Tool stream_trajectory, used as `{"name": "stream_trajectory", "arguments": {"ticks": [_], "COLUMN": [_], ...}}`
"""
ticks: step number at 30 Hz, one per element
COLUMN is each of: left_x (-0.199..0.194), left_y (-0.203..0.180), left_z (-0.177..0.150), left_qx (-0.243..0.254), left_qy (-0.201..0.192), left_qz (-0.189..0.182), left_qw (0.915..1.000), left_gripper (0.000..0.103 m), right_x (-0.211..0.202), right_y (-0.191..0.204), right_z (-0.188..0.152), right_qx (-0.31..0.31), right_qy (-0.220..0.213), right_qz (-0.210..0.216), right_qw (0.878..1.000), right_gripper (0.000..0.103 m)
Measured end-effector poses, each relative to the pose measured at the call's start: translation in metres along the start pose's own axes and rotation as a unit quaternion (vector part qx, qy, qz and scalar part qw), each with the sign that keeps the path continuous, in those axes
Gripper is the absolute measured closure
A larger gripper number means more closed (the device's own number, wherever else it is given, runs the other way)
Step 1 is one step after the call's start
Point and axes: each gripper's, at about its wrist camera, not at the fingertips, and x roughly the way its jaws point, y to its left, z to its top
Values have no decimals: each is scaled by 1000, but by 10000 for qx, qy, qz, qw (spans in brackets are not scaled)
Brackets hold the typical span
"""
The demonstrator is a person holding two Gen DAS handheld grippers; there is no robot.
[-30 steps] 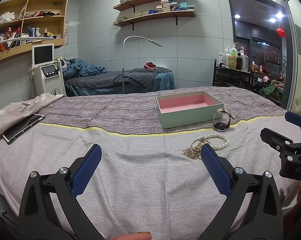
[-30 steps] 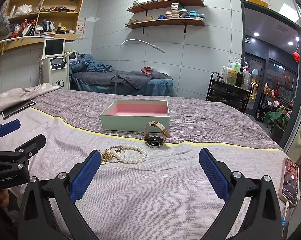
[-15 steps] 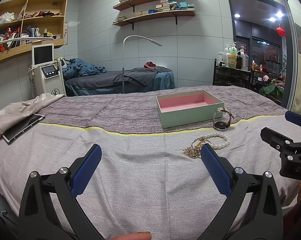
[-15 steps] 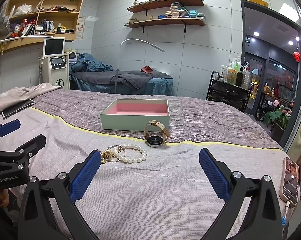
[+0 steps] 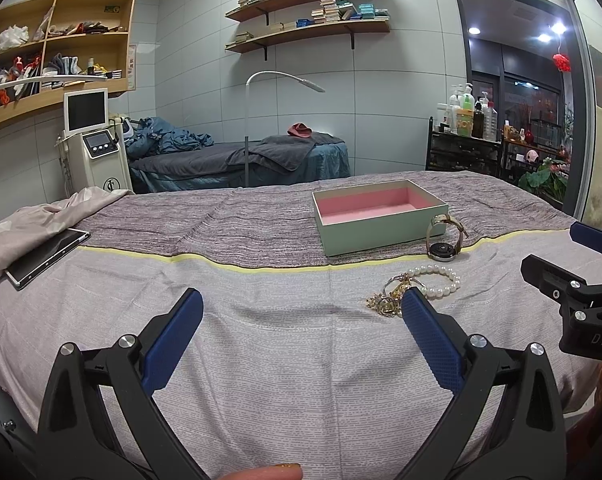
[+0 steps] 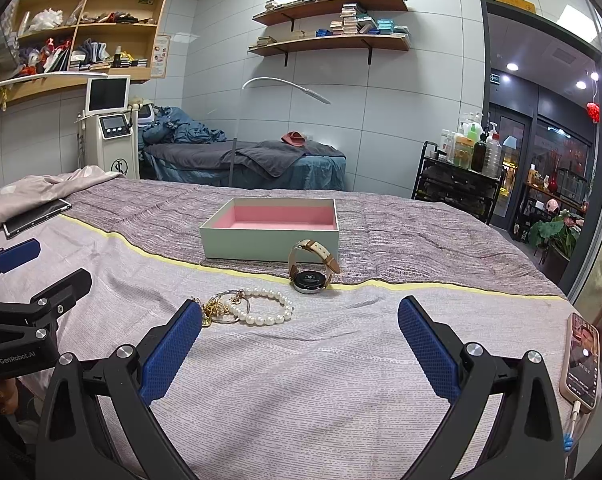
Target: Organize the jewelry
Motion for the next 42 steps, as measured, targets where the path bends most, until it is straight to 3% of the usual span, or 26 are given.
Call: {"name": "stream_trajectory", "arguments": {"ticks": [22, 29, 42], "left_x": [11, 39, 93], "left_y": [-2, -8, -23], "left_z": [-4, -5, -6], "left_qx": [99, 203, 746], "left_qy": [216, 871, 1615], "left_qz": [-70, -780, -1296], "left_qw": [9997, 9929, 9755], "left_gripper": [5, 5, 5], "right_x": [15, 29, 75], "right_y": [2, -4, -4], "right_z": [-11, -11, -8], "right_qx": [11, -21, -565], "right_qy": [61, 470, 1322], "right_qz": [15, 185, 697], "right_qw": [10000, 9987, 9871], "right_gripper": [7, 7, 7]}}
